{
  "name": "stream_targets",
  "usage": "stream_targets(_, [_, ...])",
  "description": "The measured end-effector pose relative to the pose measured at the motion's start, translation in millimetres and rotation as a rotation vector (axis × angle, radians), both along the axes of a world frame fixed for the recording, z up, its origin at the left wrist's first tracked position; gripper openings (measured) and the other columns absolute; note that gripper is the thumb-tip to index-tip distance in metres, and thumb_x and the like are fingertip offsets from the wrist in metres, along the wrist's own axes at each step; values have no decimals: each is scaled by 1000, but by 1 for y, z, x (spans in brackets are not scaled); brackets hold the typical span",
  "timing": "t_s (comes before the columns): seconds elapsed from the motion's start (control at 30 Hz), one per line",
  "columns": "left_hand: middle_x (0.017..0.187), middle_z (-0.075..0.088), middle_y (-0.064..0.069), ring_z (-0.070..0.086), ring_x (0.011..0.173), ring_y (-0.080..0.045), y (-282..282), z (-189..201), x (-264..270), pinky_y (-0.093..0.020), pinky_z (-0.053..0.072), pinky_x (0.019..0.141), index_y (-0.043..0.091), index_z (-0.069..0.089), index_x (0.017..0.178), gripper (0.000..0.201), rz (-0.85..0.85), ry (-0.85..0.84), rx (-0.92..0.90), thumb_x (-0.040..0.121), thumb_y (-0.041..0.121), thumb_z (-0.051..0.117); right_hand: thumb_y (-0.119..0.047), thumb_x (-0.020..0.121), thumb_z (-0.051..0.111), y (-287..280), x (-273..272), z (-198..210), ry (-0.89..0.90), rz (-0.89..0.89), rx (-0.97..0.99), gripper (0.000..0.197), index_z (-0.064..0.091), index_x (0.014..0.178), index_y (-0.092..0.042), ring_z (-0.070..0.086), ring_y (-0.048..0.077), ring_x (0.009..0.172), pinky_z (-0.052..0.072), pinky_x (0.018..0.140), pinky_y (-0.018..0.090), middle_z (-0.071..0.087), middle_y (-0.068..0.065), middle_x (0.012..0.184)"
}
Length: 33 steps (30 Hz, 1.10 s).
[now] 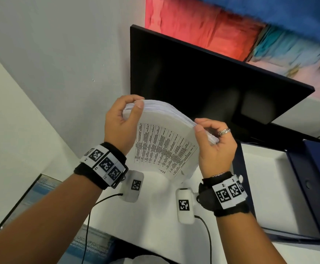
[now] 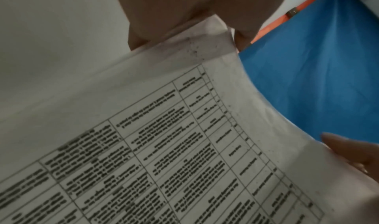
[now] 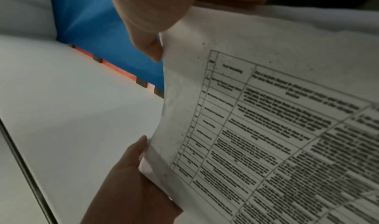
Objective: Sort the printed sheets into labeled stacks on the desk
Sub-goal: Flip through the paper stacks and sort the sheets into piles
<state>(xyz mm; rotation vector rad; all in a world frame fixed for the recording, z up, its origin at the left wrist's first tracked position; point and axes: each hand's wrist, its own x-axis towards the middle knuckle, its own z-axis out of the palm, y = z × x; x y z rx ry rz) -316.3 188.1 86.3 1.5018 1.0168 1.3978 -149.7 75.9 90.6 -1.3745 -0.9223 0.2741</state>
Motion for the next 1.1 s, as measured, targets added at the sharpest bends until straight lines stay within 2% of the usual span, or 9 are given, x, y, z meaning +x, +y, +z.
stream_targets(0.23, [78, 62, 6, 58, 70, -1, 6, 4, 6, -14, 47, 60, 16, 65, 82, 16, 35, -15, -58, 95, 22, 58, -10, 92, 56, 5, 1, -4, 85, -106, -24, 12, 67, 89, -8, 69, 19, 86, 54, 77, 29, 73, 5, 89])
stream_targets(0.33, [74, 56, 8, 52, 68, -5, 14, 5, 11, -18, 45, 60, 17, 59, 77, 18, 104, -59, -133, 94, 18, 52, -9, 93, 63, 5, 0, -4, 122, -63, -16, 8, 64, 100, -13, 70, 14, 86, 55, 76, 25, 73, 6, 92])
stream_targets(0.47, [83, 58, 12, 55, 68, 6, 19, 9, 13, -14, 46, 61, 17, 60, 92, 15, 92, -75, -166, 95, 13, 46, -5, 72, 84, 1, 3, -9, 79, 81, -59, 55, 55, 114, -22, 70, 17, 95, 59, 79, 27, 71, 9, 105])
stream_targets(0.6, [100, 67, 0, 64, 90, -10, 23, 2, -5, -28, 53, 80, 22, 57, 114, 28, -154, -55, -135, 90, 35, 59, -6, 75, 83, 0, 14, -11, 106, 45, -106, 44, 61, 112, -15, 72, 11, 88, 58, 76, 24, 74, 0, 95])
stream_targets(0.67, [108, 67, -2, 66, 94, -13, 27, -6, -18, -31, 56, 82, 25, 54, 119, 46, -304, 25, -135, 79, 30, 75, -9, 74, 84, 1, 21, -14, 105, 51, -142, 37, 65, 105, -17, 72, 10, 84, 58, 74, 24, 74, -3, 90])
stream_targets(0.77, [91, 70, 6, 67, 81, -5, 24, -6, -20, -35, 60, 78, 23, 66, 97, 29, -281, 259, -102, 74, 19, 83, -11, 76, 83, 6, 26, -14, 86, 57, -184, 19, 70, 80, -24, 69, 7, 72, 54, 66, 27, 72, -9, 74])
stream_targets(0.9, [89, 70, 4, 70, 80, -13, 19, 4, -24, -31, 60, 69, 29, 67, 88, 29, -260, 62, -14, 68, 20, 86, -9, 77, 82, 1, 31, 1, 17, 56, -62, 22, 70, 75, -27, 71, 11, 75, 56, 67, 24, 74, -9, 77])
stream_targets(1.0, [108, 71, -5, 71, 95, -21, 18, -8, -36, -37, 61, 77, 24, 64, 113, 55, -393, 43, -165, 64, 18, 89, -11, 77, 82, -9, 31, -3, 3, 80, -71, 20, 70, 78, -27, 70, 9, 76, 55, 68, 23, 73, -11, 79])
stream_targets(1.1, [100, 76, 7, 73, 93, -10, 11, -39, -35, -42, 60, 84, 20, 70, 109, 36, -397, 261, -344, 74, 24, 80, -11, 74, 84, -13, 27, -13, -9, 70, -137, 26, 66, 85, -25, 67, -1, 76, 52, 68, 16, 71, -18, 78])
